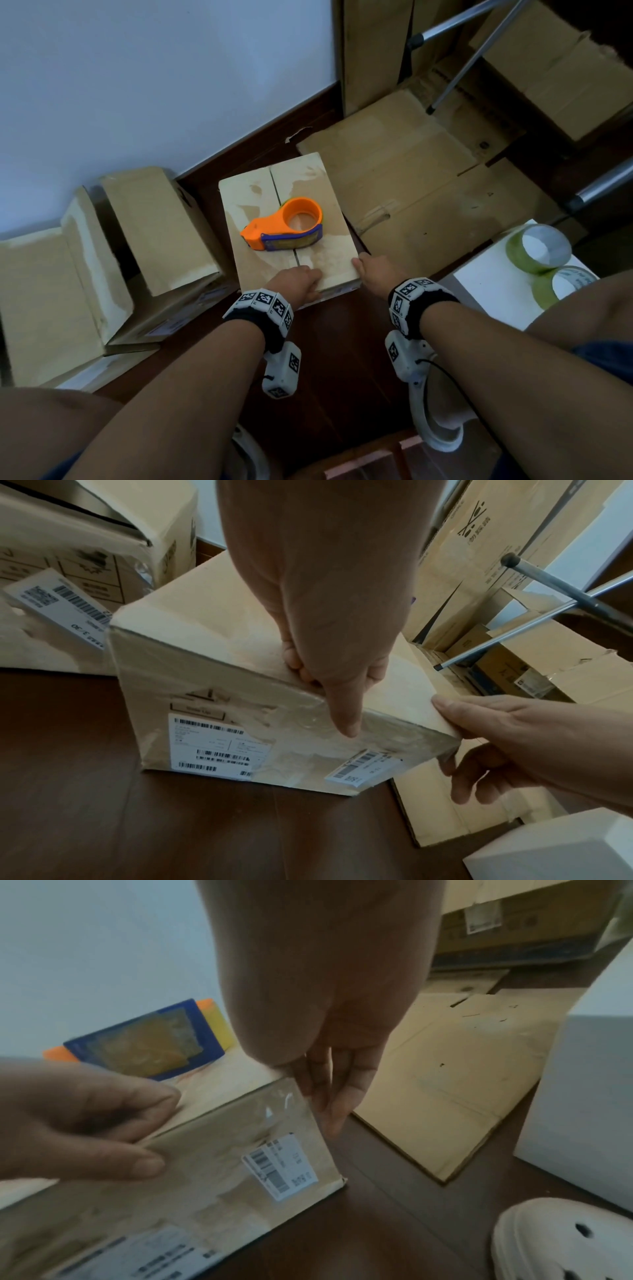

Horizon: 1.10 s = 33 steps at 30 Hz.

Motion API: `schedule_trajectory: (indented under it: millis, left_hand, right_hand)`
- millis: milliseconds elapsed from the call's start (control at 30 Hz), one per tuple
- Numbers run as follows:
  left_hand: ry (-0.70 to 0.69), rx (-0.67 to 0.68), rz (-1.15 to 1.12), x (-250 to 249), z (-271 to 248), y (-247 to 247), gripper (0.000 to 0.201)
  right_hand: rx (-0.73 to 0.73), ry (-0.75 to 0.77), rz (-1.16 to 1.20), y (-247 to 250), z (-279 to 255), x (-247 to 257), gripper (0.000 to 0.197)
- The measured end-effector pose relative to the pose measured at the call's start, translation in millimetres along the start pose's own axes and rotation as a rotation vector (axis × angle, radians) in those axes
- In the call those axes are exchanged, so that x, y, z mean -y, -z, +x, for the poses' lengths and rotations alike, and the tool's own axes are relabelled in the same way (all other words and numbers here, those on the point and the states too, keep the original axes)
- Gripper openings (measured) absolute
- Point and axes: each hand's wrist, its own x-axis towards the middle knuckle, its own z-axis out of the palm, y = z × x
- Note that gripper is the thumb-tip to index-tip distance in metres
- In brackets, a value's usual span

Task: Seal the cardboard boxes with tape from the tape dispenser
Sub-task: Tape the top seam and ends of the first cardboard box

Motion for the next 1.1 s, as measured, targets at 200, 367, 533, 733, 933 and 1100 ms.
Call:
schedule_trajectory:
  millis: [200, 367, 533, 733, 933, 1100]
  left_hand:
    - [0.012, 0.011, -0.001, 1, 2, 1, 0.025]
    - [0.015, 0.005, -0.017, -1, 0, 1, 0.025]
    - [0.010, -0.001, -0.008, -1, 0, 1, 0.024]
    - [0.003, 0.009, -0.003, -1, -1, 3, 0.024]
    - [0.014, -0.007, -0.029, -1, -2, 2, 0.024]
    - [0.014, -0.005, -0.038, 0, -1, 1, 0.024]
  right_hand:
    - [0.058, -0.144, 0.486, -3, 1, -6, 0.034]
    - [0.074, -0.391, 1.255, -23, -7, -19, 0.023]
    - [0.008, -0.375, 1.403, -28, -6, -17, 0.015]
    - [-0.082, -0.295, 0.998, -24, -9, -19, 0.030]
    - [0.139, -0.485, 1.234, -21, -10, -7, 0.051]
    - [0.164, -0.515, 1.358, -21, 3, -1, 0.050]
